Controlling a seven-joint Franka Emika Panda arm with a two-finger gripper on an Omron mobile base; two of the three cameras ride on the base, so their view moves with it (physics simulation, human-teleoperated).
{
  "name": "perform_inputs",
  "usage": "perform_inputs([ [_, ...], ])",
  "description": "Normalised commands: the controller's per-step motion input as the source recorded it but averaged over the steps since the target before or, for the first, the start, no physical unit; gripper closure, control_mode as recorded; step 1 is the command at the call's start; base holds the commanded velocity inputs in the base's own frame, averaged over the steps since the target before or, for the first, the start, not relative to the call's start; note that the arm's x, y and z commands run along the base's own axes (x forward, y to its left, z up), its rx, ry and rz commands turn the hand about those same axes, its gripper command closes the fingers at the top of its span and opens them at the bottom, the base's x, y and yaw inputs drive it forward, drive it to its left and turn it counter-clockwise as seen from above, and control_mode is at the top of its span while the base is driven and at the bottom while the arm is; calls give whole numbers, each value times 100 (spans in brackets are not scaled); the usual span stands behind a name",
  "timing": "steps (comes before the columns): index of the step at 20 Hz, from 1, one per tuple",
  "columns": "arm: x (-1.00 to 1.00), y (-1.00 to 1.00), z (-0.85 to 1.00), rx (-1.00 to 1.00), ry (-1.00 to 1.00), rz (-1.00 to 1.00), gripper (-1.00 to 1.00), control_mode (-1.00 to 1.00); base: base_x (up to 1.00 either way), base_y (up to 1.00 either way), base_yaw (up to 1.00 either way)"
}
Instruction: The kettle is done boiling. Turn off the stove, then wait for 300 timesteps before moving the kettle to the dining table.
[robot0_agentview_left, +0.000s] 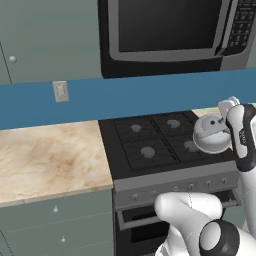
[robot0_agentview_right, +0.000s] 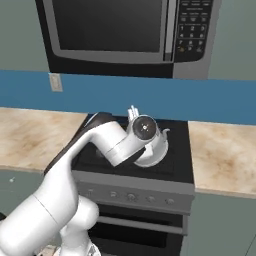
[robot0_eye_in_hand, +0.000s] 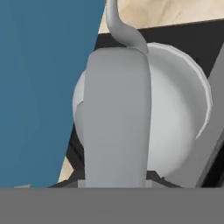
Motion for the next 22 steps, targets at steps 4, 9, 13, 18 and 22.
perform_inputs([
  [4,0,0,0,0,0,0,100,100,-66,-5,-13],
  [9,0,0,0,0,0,0,100,100,-52,-8,-11],
  [13,0,0,0,0,0,0,100,100,-43,-11,-11],
  [18,0,0,0,0,0,0,100,100,-44,-21,-17],
  [22,0,0,0,0,0,0,100,100,-33,-37,-25],
])
